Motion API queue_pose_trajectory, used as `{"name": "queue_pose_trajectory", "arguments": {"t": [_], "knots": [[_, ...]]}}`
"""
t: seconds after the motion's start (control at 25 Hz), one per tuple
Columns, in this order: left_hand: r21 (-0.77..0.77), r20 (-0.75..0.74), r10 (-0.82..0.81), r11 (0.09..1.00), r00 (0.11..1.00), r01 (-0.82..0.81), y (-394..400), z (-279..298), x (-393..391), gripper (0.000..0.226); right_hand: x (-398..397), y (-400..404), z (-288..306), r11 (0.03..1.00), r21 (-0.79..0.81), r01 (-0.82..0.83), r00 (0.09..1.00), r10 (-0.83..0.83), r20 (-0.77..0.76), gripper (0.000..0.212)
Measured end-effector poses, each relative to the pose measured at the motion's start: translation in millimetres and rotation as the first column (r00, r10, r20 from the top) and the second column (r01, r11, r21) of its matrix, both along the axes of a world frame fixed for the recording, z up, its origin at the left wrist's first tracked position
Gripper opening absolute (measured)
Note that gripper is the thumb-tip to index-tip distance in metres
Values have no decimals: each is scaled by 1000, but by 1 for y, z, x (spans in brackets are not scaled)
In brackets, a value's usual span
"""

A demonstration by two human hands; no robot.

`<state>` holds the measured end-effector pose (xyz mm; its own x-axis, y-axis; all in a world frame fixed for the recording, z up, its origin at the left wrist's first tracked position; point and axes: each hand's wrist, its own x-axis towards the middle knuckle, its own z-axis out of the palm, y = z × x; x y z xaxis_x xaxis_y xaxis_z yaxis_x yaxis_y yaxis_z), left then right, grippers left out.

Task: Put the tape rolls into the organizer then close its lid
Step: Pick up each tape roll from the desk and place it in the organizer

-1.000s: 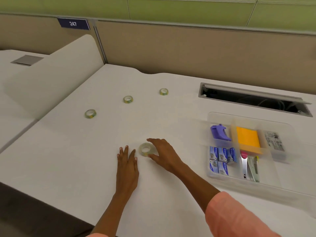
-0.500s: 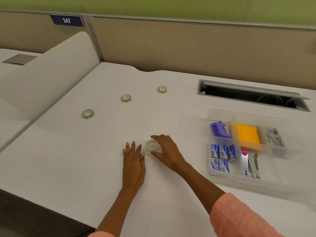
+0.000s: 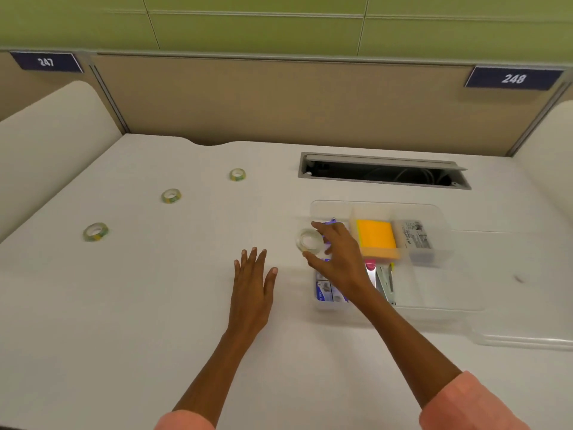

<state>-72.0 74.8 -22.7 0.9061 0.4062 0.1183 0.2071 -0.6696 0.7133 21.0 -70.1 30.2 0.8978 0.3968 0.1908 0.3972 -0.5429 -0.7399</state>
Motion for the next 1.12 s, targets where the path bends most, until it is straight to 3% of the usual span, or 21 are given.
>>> {"name": "queue_pose_trajectory", "arguments": {"t": [0.24,0.44,0.68,1.12], "knots": [[-114,-58,-62,992,996,55,-57,11,23,48,28,-113,12,970,-9,243,970,-243,-28,59],[-144,-133,-34,989,991,15,-77,9,34,49,35,-174,2,929,-129,346,931,-357,-70,57],[-78,-153,9,997,988,-21,-79,10,36,46,41,-183,-20,886,-414,210,947,-290,-140,57],[-41,-176,53,997,983,-61,-79,10,37,44,51,-181,-33,918,-360,164,960,-233,-156,35]]}}
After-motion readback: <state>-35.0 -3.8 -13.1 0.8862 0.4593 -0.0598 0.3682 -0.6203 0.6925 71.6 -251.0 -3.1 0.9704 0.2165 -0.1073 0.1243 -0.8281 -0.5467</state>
